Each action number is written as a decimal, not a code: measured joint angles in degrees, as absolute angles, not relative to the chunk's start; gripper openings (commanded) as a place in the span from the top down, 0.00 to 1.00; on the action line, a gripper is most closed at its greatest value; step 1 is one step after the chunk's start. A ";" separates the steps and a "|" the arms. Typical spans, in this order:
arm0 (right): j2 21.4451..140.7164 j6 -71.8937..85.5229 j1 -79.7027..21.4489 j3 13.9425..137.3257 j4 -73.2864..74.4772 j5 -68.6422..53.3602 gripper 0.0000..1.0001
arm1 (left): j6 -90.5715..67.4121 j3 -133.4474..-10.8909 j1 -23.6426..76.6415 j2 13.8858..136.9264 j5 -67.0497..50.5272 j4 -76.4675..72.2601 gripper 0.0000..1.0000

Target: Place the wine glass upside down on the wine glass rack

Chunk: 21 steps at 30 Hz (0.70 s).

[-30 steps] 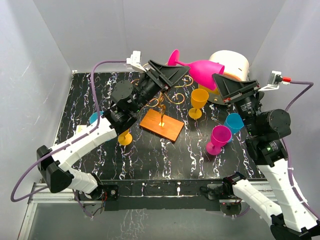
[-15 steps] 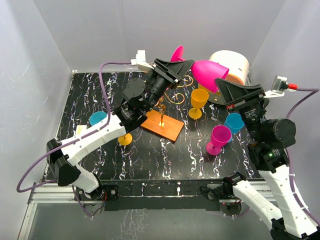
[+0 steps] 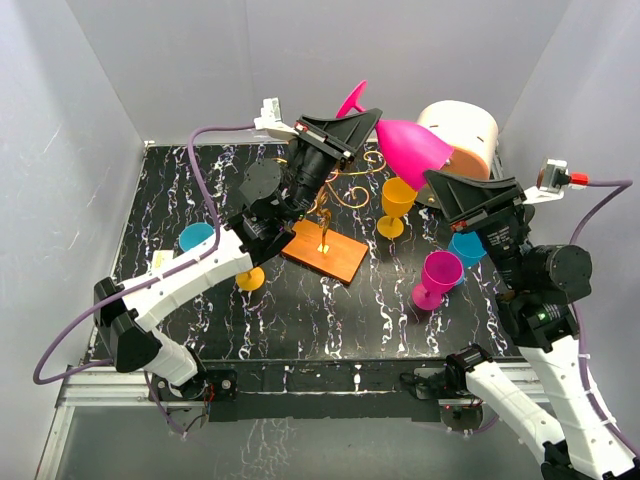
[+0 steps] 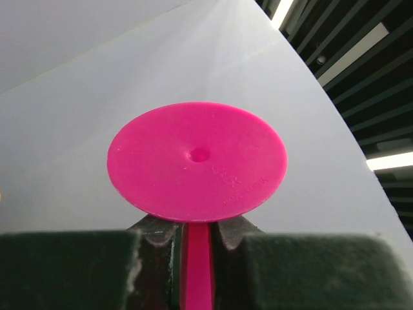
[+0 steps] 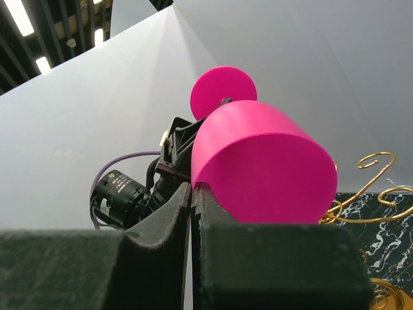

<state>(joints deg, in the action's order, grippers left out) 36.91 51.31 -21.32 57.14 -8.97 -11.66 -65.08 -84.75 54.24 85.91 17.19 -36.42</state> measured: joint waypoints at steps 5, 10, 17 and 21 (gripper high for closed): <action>35.99 51.33 -21.32 56.53 -8.19 -12.19 0.99 | -64.66 -84.75 54.48 85.97 17.12 -37.28 1.00; 35.40 50.83 -21.32 56.71 -4.54 -11.42 0.53 | -62.89 -84.75 54.52 86.06 17.12 -37.36 1.00; 35.18 47.86 -21.32 60.03 7.64 -7.20 0.27 | -57.04 -84.66 54.50 86.04 15.68 -37.21 1.00; 34.46 45.76 -21.32 62.37 14.33 -4.23 0.26 | -53.01 -84.82 54.50 86.04 11.68 -34.76 1.00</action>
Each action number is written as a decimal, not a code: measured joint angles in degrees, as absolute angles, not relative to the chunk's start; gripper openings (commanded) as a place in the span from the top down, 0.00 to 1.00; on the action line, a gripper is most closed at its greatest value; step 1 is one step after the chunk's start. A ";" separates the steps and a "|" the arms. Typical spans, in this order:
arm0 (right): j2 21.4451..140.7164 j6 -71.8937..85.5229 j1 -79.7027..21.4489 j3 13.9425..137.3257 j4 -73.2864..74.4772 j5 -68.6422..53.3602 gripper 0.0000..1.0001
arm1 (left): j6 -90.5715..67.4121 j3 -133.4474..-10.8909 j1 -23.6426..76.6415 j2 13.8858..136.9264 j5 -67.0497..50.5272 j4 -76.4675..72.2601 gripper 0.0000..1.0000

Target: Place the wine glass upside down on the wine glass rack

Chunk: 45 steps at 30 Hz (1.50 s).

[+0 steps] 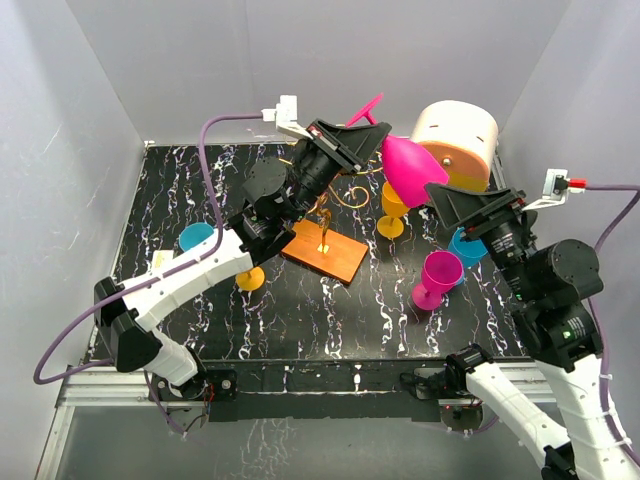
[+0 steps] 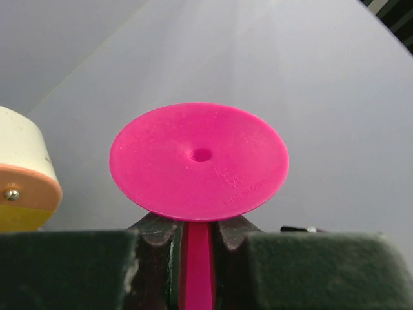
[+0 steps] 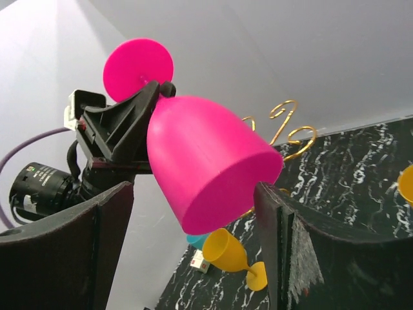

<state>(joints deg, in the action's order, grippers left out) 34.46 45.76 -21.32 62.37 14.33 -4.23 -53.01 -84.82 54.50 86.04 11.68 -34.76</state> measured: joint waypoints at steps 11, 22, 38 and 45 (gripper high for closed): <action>39.29 45.63 -21.32 77.67 34.39 4.51 0.26 | -40.73 -85.01 54.48 81.28 0.71 -21.23 1.00; 50.50 49.82 -21.32 87.74 40.56 -10.44 0.31 | -31.70 -85.08 54.50 75.20 -15.99 -16.62 1.00; 38.81 67.22 -21.32 78.85 34.81 -13.15 0.34 | -17.02 -82.06 54.50 76.01 -24.93 -14.35 1.00; 41.54 72.05 -21.32 80.34 35.00 -13.28 0.49 | -13.19 -80.84 54.48 76.62 -26.85 -15.18 1.00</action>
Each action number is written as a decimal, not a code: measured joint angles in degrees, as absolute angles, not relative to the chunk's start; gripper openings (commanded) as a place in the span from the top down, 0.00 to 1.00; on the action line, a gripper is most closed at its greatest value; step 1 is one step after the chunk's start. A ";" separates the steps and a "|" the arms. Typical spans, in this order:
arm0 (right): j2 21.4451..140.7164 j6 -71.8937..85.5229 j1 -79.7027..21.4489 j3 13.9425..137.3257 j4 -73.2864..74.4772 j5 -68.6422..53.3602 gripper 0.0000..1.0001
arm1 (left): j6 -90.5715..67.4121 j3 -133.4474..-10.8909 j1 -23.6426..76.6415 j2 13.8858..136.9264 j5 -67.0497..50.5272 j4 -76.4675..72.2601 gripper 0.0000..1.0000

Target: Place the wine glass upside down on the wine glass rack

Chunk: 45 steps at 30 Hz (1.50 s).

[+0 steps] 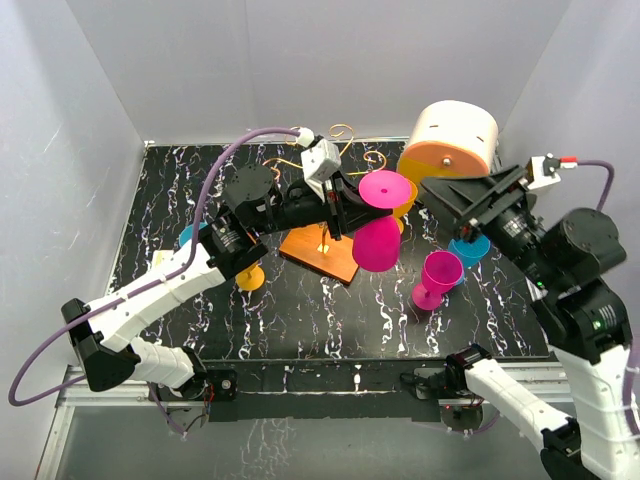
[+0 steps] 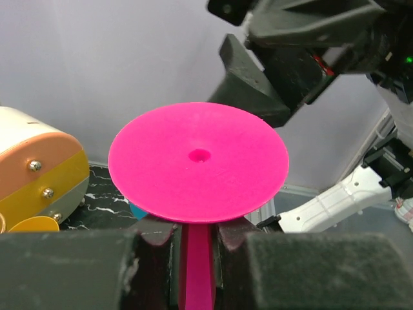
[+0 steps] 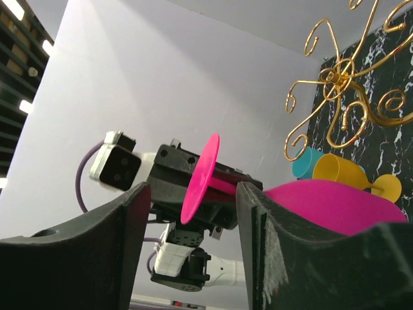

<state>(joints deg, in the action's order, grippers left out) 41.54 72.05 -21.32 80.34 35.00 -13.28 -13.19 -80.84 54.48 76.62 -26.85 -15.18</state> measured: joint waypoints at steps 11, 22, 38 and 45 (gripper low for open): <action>51.44 69.10 -21.32 81.36 34.83 -19.38 0.59 | -2.48 -79.75 54.48 76.62 -28.58 -14.31 1.00; 51.75 65.60 -21.32 82.87 37.85 -21.21 0.83 | 1.13 -78.48 54.39 77.71 -31.33 -15.38 1.00; 48.75 68.51 -21.37 81.58 38.59 -15.86 1.00 | -3.40 -76.99 54.54 78.63 -31.62 -19.31 0.36; 46.52 69.12 -21.37 79.13 38.28 -8.58 1.00 | -12.88 -72.64 54.48 77.01 -29.74 -19.70 0.26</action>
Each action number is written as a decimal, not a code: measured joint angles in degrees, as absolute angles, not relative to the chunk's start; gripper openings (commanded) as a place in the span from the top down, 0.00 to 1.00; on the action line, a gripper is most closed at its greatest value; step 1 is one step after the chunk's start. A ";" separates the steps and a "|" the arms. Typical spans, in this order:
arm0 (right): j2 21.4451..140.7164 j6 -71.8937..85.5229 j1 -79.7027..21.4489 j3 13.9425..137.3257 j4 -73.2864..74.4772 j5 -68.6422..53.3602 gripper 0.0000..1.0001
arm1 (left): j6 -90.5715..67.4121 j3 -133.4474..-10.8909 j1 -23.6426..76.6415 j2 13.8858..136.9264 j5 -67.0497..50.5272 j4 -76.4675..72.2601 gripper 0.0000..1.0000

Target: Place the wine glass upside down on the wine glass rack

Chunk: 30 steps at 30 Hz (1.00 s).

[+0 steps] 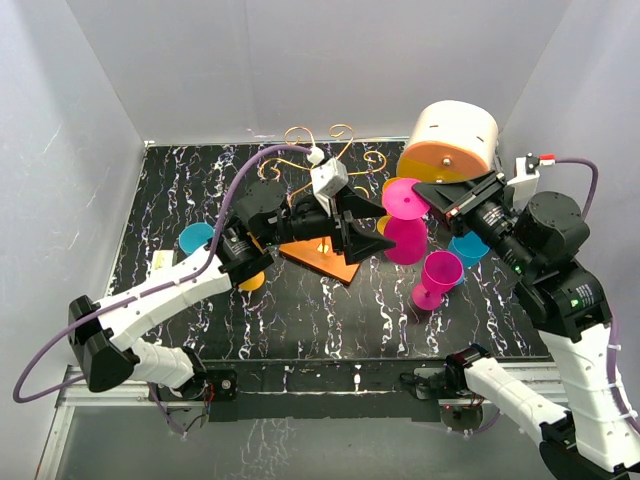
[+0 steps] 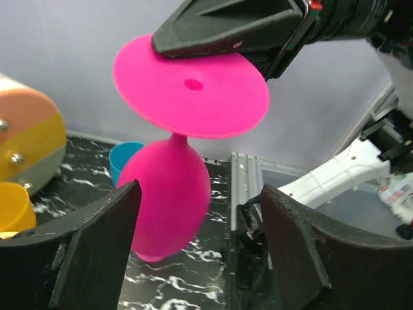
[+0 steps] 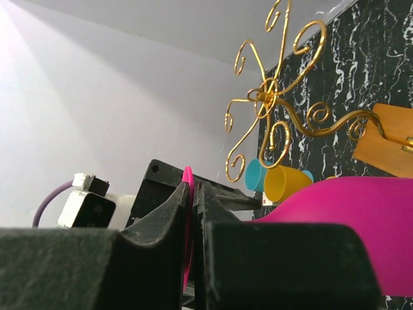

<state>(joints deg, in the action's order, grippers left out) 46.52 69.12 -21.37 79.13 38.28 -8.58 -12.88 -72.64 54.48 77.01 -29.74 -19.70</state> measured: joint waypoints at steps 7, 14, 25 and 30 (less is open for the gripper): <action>44.86 69.08 -21.37 74.43 36.07 -4.78 1.00 | -26.50 -71.92 54.48 72.60 -20.27 -15.42 0.23; 46.15 68.90 -21.37 70.81 32.40 -2.83 1.00 | -32.51 -74.59 54.48 69.71 -9.61 -7.33 0.23; 53.89 68.95 -21.37 66.54 23.49 0.14 1.00 | -22.28 -73.12 54.48 59.55 1.21 0.91 0.22; 57.67 69.14 -21.37 66.19 17.96 -1.08 1.00 | -18.17 -69.97 54.48 54.35 3.27 1.91 0.21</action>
<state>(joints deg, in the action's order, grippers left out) 57.67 69.14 -21.37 66.19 17.96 -1.08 -18.17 -69.97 54.48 54.35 3.27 1.91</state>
